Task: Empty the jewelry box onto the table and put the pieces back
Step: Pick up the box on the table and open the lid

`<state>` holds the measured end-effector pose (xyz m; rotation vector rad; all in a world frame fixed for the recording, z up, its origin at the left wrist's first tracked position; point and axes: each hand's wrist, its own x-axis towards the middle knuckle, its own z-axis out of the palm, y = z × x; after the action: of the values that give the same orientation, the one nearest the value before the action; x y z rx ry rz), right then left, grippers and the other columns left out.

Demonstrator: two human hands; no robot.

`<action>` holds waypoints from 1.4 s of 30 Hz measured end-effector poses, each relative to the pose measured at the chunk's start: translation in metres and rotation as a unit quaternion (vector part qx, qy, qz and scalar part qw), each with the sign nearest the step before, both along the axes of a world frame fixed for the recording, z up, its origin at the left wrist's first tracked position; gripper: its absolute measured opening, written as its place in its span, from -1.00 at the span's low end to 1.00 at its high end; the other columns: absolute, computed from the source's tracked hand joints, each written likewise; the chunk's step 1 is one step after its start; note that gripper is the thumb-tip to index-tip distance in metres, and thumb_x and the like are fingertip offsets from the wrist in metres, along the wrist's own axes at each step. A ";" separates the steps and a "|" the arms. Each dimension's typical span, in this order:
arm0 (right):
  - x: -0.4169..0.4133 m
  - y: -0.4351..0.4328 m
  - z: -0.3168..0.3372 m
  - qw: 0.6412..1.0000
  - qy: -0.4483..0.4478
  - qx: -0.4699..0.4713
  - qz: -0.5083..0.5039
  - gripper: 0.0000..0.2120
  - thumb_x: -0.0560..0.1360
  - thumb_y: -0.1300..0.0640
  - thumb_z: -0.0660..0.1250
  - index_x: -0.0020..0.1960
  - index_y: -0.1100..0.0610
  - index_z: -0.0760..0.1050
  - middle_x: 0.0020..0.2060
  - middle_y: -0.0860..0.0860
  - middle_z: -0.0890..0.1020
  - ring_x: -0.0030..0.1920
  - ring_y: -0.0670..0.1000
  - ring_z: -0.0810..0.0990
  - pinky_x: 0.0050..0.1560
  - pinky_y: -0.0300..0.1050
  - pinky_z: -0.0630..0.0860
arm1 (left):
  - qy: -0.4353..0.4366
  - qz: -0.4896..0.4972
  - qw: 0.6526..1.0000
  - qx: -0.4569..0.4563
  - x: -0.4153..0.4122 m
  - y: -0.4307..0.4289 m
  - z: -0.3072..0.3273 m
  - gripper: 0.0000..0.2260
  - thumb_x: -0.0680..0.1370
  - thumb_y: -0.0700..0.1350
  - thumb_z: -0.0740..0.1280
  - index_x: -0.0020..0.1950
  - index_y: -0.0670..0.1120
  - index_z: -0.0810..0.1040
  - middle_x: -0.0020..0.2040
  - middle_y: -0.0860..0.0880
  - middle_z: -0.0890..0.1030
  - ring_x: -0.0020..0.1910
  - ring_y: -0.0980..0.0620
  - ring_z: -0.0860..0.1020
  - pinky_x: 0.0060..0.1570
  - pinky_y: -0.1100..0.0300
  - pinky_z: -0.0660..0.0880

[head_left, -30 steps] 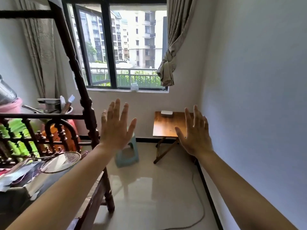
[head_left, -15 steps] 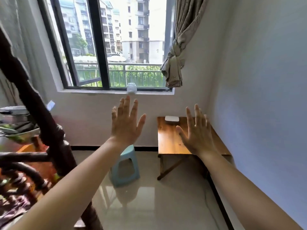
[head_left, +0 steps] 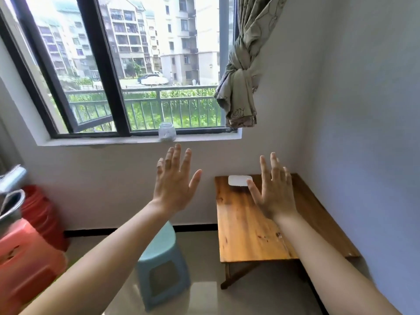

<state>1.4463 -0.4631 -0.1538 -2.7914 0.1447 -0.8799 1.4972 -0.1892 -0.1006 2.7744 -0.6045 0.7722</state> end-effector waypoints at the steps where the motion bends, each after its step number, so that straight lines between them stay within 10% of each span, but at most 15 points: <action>1: 0.026 -0.009 0.000 1.000 0.004 0.005 0.001 -0.29 0.61 -0.30 0.00 0.62 0.04 -0.07 0.61 0.15 -0.03 0.59 0.19 0.02 0.51 0.17 -0.03 | 0.004 -0.001 1.000 0.000 0.027 -0.010 0.002 -0.37 0.64 0.23 0.00 0.61 -0.10 0.10 0.63 -0.20 0.02 0.60 -0.18 -0.01 0.52 -0.21 -0.01; 28: 0.401 -0.220 -0.124 0.938 0.153 0.050 -0.306 -0.29 0.63 -0.30 -0.05 0.61 0.13 0.01 0.59 0.22 0.07 0.56 0.21 0.14 0.48 0.08 0.09 | 0.204 -0.221 0.948 0.102 0.551 -0.298 -0.182 -0.34 0.61 0.27 -0.13 0.59 -0.09 0.17 0.61 -0.22 0.14 0.58 -0.22 0.10 0.48 -0.17 0.16; 42: 0.395 -0.190 -0.211 0.853 0.219 0.141 -0.452 -0.32 0.63 -0.26 0.01 0.59 0.14 0.09 0.57 0.23 0.15 0.52 0.21 0.25 0.44 0.02 0.13 | 0.273 -0.369 0.859 0.226 0.585 -0.381 -0.290 -0.35 0.62 0.31 -0.19 0.60 -0.02 0.13 0.63 -0.14 0.09 0.60 -0.17 0.05 0.51 -0.14 0.06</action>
<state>1.8410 -0.6535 -0.3652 -2.5049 1.6033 -0.2623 2.0827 -0.5700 -0.3904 2.5500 -1.7114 -0.3532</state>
